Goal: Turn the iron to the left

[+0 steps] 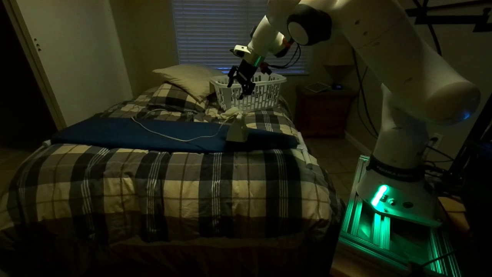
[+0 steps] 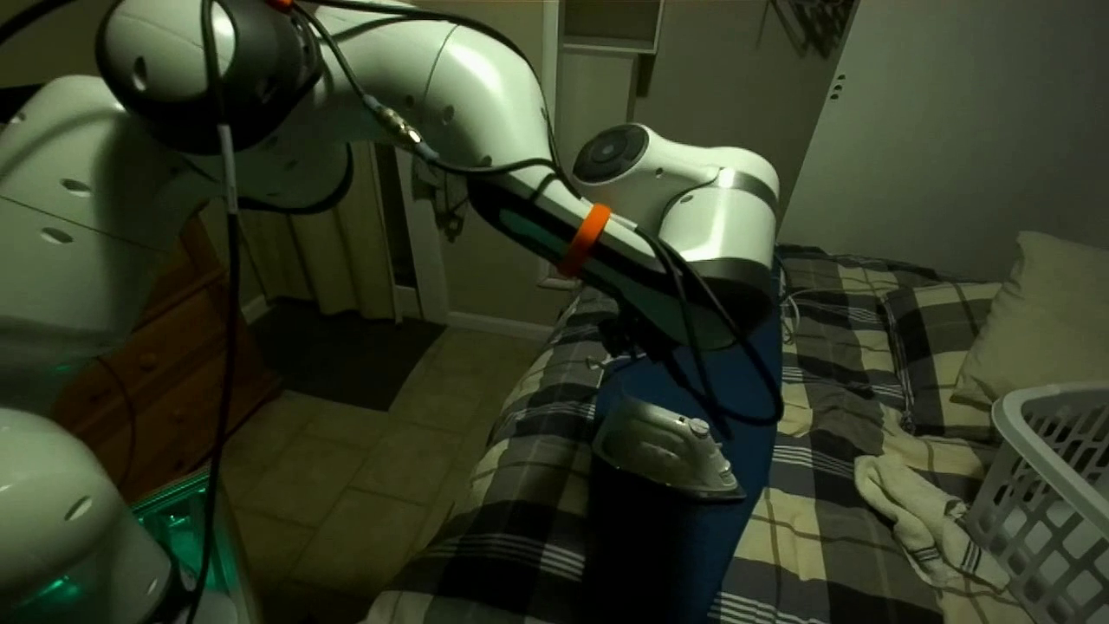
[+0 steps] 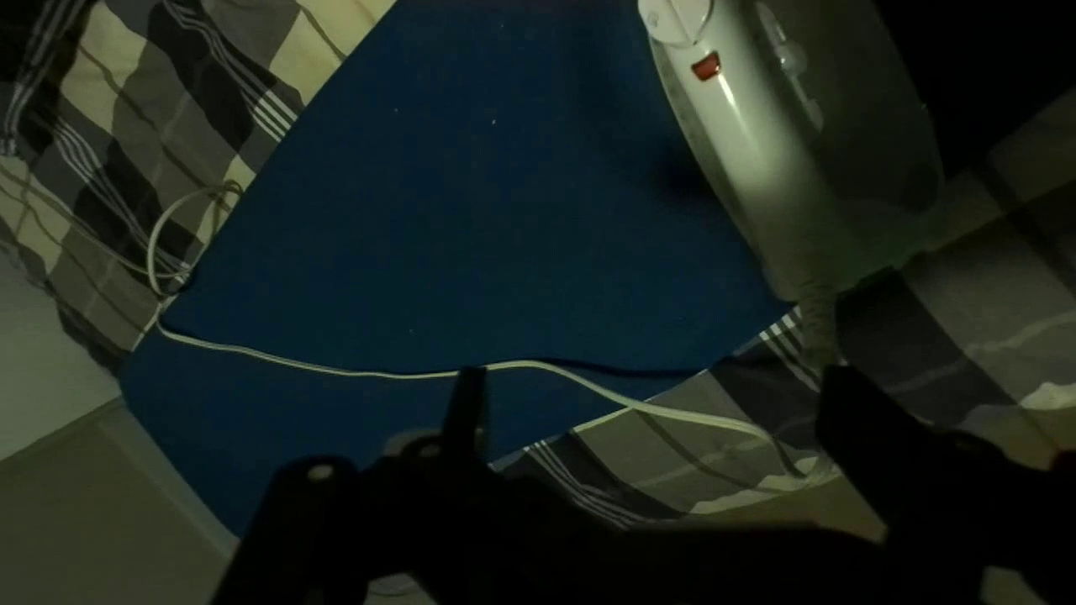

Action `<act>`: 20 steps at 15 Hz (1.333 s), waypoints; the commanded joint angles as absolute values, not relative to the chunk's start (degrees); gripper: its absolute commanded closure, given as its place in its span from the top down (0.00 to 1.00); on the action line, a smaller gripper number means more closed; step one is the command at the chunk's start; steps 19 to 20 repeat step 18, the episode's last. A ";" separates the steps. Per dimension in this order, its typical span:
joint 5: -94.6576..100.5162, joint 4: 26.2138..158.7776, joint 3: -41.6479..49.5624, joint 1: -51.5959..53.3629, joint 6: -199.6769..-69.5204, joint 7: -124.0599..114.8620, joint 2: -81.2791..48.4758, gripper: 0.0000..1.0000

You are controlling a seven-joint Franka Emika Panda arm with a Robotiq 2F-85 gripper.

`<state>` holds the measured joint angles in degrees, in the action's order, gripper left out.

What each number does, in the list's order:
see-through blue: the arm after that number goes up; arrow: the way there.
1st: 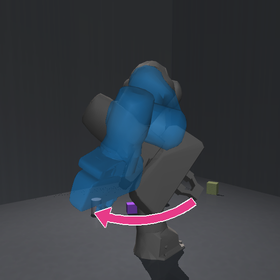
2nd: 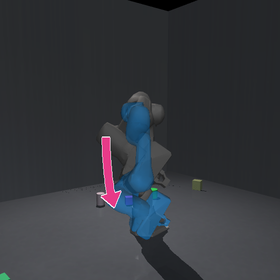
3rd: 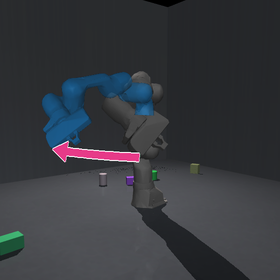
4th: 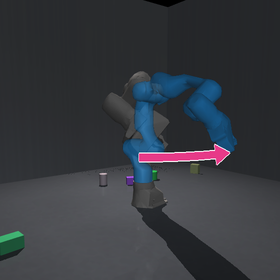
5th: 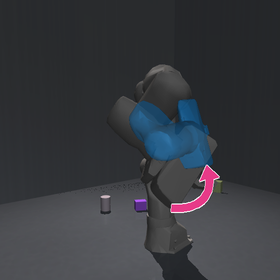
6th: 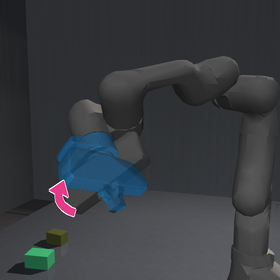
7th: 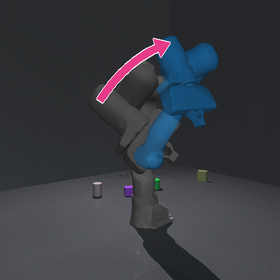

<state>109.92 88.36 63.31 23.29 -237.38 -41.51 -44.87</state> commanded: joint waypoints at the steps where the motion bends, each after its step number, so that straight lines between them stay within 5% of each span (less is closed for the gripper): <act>1: 118.55 78.02 57.29 17.63 -239.96 -52.90 -45.42 1.00; 10: 129.56 72.84 47.26 12.20 -239.16 -60.56 -43.66 1.00; 20: 131.19 71.47 46.46 11.85 -239.51 -61.60 -43.86 1.00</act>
